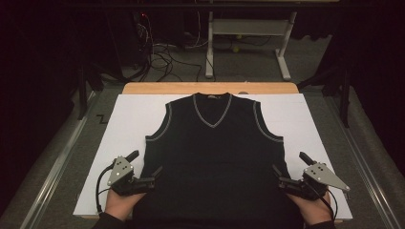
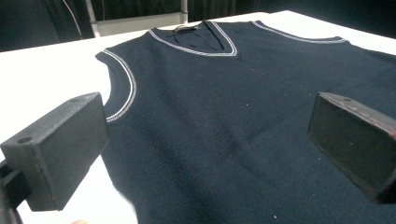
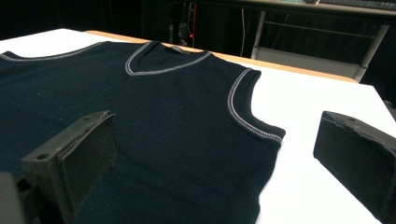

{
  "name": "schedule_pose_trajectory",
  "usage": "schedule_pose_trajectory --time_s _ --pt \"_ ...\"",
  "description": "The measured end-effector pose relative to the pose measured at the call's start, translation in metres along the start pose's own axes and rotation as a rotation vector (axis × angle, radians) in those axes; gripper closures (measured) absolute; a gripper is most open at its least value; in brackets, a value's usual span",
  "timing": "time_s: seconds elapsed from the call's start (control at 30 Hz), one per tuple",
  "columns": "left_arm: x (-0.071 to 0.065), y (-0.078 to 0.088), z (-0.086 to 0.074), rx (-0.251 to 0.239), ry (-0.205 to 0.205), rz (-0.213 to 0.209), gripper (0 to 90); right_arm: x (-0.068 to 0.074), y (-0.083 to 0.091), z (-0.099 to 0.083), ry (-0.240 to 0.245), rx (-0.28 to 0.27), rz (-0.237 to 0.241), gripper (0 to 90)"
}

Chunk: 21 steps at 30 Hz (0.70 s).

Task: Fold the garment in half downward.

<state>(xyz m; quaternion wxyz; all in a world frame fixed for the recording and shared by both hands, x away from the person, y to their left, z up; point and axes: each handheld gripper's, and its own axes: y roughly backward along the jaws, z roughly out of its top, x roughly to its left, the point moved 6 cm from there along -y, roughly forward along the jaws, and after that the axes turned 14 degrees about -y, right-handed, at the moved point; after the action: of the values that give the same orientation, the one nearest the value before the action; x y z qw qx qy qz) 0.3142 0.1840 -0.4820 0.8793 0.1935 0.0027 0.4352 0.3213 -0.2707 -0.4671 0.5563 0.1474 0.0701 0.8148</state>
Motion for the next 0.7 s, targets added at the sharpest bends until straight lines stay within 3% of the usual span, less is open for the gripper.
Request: schedule_pose_trajectory --time_s 0.3,0.47,0.57,0.7 --pt "0.000 -0.003 0.000 -0.013 0.014 -0.013 0.0 -0.011 0.001 0.000 -0.037 0.002 -0.007 0.2" --pt "0.000 0.000 0.002 -0.026 -0.009 -0.008 0.0 -0.011 0.005 0.004 -0.025 -0.018 -0.018 0.2" --pt "0.003 0.002 0.002 -0.041 0.020 -0.018 0.0 -0.008 0.007 0.004 -0.022 -0.012 -0.016 0.2" --pt "0.007 0.003 0.001 -0.044 0.023 -0.009 0.0 -0.005 0.004 0.003 -0.009 -0.005 -0.016 0.2"
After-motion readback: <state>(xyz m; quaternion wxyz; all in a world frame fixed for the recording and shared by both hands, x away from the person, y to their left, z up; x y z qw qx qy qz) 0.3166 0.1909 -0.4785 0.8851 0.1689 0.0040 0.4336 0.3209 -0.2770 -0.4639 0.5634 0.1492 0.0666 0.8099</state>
